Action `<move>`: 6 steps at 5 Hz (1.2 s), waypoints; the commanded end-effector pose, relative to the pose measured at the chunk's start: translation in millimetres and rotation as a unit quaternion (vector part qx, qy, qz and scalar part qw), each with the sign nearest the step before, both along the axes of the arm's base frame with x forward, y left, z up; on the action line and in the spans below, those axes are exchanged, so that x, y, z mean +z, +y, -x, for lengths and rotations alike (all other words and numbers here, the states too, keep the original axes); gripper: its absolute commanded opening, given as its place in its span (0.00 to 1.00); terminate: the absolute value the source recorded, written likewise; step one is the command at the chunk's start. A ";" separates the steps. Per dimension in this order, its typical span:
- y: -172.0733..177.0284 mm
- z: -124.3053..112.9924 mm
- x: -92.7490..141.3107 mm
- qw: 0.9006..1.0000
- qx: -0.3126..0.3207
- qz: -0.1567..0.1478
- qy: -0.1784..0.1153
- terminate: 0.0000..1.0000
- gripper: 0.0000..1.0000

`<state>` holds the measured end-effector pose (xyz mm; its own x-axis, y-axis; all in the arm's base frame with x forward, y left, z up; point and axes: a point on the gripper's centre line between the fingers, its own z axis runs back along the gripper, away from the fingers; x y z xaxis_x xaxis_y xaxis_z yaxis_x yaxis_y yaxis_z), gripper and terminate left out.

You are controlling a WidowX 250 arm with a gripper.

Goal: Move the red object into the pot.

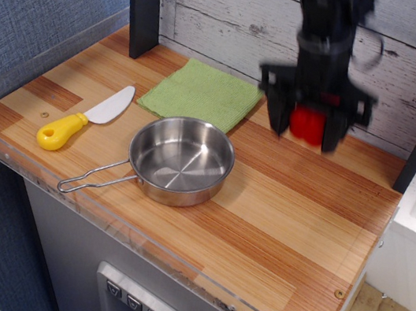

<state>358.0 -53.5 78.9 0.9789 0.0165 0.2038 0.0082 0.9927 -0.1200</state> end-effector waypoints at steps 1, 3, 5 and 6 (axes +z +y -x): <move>41.3 32.9 94.4 0.995 -0.071 0.039 -0.060 0.00 0.00; 93.2 64.7 56.3 0.992 -0.122 -0.011 -0.026 0.00 0.00; 106.1 82.2 13.5 0.992 -0.112 -0.055 -0.001 0.00 0.00; 106.2 88.2 1.7 0.990 -0.113 -0.082 0.012 0.00 0.00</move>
<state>264.9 44.5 70.7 0.9620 -0.2339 0.1406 0.2323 0.9722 0.0275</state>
